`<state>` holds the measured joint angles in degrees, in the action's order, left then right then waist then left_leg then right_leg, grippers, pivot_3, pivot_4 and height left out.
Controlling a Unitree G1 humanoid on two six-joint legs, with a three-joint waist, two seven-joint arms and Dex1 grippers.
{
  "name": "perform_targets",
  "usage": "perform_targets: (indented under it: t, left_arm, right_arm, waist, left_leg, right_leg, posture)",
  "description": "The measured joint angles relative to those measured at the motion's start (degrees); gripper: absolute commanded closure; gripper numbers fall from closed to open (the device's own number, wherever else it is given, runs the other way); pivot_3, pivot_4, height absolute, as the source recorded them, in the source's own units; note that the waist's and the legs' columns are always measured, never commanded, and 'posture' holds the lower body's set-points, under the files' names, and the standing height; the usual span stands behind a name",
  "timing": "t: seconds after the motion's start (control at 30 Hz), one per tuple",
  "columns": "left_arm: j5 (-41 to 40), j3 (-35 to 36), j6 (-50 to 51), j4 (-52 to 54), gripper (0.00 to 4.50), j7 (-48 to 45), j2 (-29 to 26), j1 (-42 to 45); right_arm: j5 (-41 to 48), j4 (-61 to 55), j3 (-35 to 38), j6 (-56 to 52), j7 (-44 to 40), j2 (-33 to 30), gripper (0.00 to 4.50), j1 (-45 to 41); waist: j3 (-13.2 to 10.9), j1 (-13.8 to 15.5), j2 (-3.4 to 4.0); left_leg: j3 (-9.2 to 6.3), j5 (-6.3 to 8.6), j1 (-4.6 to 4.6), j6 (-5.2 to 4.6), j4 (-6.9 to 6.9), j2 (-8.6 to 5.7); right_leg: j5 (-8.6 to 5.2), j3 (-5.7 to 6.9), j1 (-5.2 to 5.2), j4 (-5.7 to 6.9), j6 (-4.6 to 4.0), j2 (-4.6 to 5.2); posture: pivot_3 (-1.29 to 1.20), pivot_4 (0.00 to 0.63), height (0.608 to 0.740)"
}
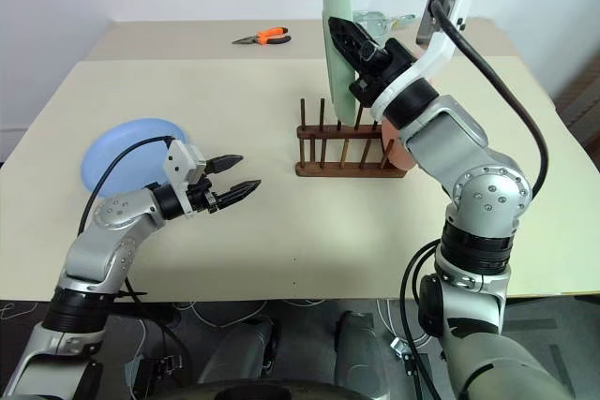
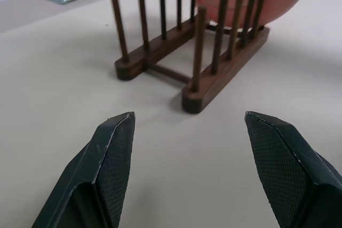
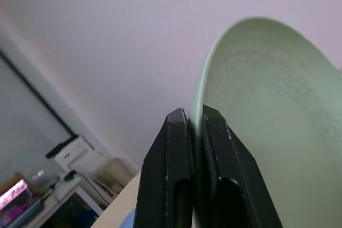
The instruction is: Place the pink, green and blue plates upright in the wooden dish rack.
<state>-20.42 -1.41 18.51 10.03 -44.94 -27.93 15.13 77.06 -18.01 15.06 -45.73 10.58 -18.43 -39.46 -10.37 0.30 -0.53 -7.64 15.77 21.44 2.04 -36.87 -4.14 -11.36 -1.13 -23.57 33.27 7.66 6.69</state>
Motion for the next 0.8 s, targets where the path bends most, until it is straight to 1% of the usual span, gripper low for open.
perform_targets:
  t: [0.1, 0.13, 0.23, 0.3, 0.37, 0.43, 0.5, 0.57, 0.6, 0.67, 0.73, 0.8]
  left_arm:
    - [-0.3, 0.0, 0.4, 0.4, 1.11, 0.2, 0.5, 0.0]
    - [-0.3, 0.0, 0.8, 0.5, 1.11, 0.2, 0.6, 0.0]
    - [-0.5, 0.0, 1.4, 1.2, 1.11, 0.2, 0.6, 0.0]
    - [-0.9, 0.0, 2.5, 1.3, 1.11, 0.1, 0.6, 0.0]
    - [-1.5, 0.0, 3.6, 1.4, 0.60, 0.2, 0.6, 0.3]
    - [-1.5, 0.1, 4.6, 1.4, 0.02, 0.7, 0.6, 0.5]
    - [-0.8, 0.6, 4.4, 0.9, 0.02, 2.6, 0.6, 0.6]
    - [0.9, 2.6, 3.0, -1.6, 0.02, 6.1, 0.9, 1.0]
    - [1.7, 3.7, 2.1, -3.2, 0.00, 8.3, 1.3, 1.4]
    - [3.6, 6.5, 0.9, -6.4, 0.00, 13.5, 2.3, 2.7]
    - [5.4, 9.9, 0.7, -9.8, 0.00, 20.6, 3.3, 4.8]
    - [7.0, 15.7, 1.4, -13.5, 0.00, 31.1, 4.8, 7.8]
  right_arm:
    - [0.9, 1.2, 0.8, 0.3, 2.4, 1.1, 4.42, 1.1]
    - [0.9, 1.7, 1.0, 0.4, 3.2, 1.5, 4.13, 1.4]
    - [0.2, 3.3, 0.9, 0.5, 4.4, 1.9, 3.02, 3.2]
    - [-1.0, 3.7, 0.8, 0.5, 4.3, 1.8, 1.98, 3.4]
    - [-4.1, 3.5, 0.1, 1.1, 3.1, 0.8, 0.93, 3.4]
    - [-11.5, 2.8, -3.0, 2.9, -1.0, -3.9, 0.89, 3.3]
    - [-20.9, 1.8, -6.6, 6.1, -7.5, -11.3, 0.89, 2.6]
    - [-28.2, 0.9, -7.8, 9.7, -13.8, -17.1, 0.89, 0.6]
    - [-30.9, 0.3, -8.1, 11.4, -16.9, -19.2, 0.64, 0.0]
    - [-35.5, -0.1, -9.1, 14.7, -22.5, -22.5, 0.02, -1.0]
    - [-38.6, -0.3, -10.4, 16.8, -27.5, -23.7, 0.02, -1.5]
    - [-40.5, -1.4, -12.9, 18.1, -32.5, -23.8, 0.02, -2.1]
  waist:
    - [0.0, -0.2, 0.00]
    - [0.0, -0.3, 0.00]
    - [0.0, -0.6, 0.01]
    - [0.0, -1.0, 0.02]
    - [0.0, -1.1, 0.02]
    - [0.0, -1.2, 0.05]
    - [0.0, -1.1, 0.07]
    - [0.0, -1.0, 0.04]
    - [0.0, -1.0, 0.03]
    - [0.0, -1.1, -0.01]
    - [0.0, -1.1, -0.04]
    - [0.0, -1.2, -0.06]
  left_leg:
    - [0.01, 0.00, -0.01, 0.00, 0.01, 0.00]
    - [0.01, 0.00, -0.01, 0.00, 0.01, 0.00]
    - [0.01, 0.00, -0.01, -0.01, 0.01, -0.01]
    - [0.01, 0.00, -0.01, -0.01, 0.01, 0.00]
    - [0.01, 0.00, -0.02, -0.01, 0.03, 0.00]
    - [0.06, 0.00, -0.01, -0.01, 0.03, 0.00]
    - [0.09, 0.00, 0.02, -0.01, 0.02, -0.02]
    - [0.08, 0.00, -0.01, -0.01, 0.02, 0.00]
    - [0.08, 0.00, -0.02, -0.01, 0.03, 0.01]
    - [0.07, 0.00, -0.04, -0.01, 0.03, 0.03]
    - [0.07, 0.00, -0.05, 0.00, 0.03, 0.03]
    - [0.04, 0.00, -0.04, 0.00, 0.03, 0.04]
  right_leg:
    - [0.00, 0.00, 0.01, 0.00, 0.00, 0.00]
    - [0.00, 0.00, 0.01, 0.00, 0.01, 0.00]
    - [0.00, 0.00, 0.01, 0.00, 0.02, 0.00]
    - [0.00, 0.00, 0.01, 0.00, 0.02, 0.00]
    - [0.01, 0.01, 0.00, 0.02, 0.04, -0.03]
    - [0.02, 0.00, -0.02, 0.03, 0.08, -0.02]
    - [0.02, 0.00, -0.02, 0.00, 0.11, -0.01]
    - [-0.08, 0.03, 0.01, -0.03, 0.36, -0.01]
    - [-0.06, 0.03, 0.01, -0.02, 0.41, -0.02]
    - [-0.05, 0.04, 0.02, -0.03, 0.45, -0.02]
    - [-0.04, 0.04, 0.02, -0.02, 0.46, -0.02]
    - [-0.03, 0.05, 0.00, -0.01, 0.47, -0.02]
  posture:
    - [0.00, 0.150, 0.740]
    - [0.00, 0.150, 0.740]
    - [0.00, 0.150, 0.740]
    - [0.00, 0.150, 0.740]
    - [0.00, 0.150, 0.740]
    - [0.00, 0.150, 0.740]
    - [0.00, 0.150, 0.740]
    - [0.00, 0.150, 0.740]
    - [0.00, 0.150, 0.740]
    - [0.00, 0.150, 0.740]
    - [0.00, 0.150, 0.740]
    - [0.00, 0.150, 0.740]
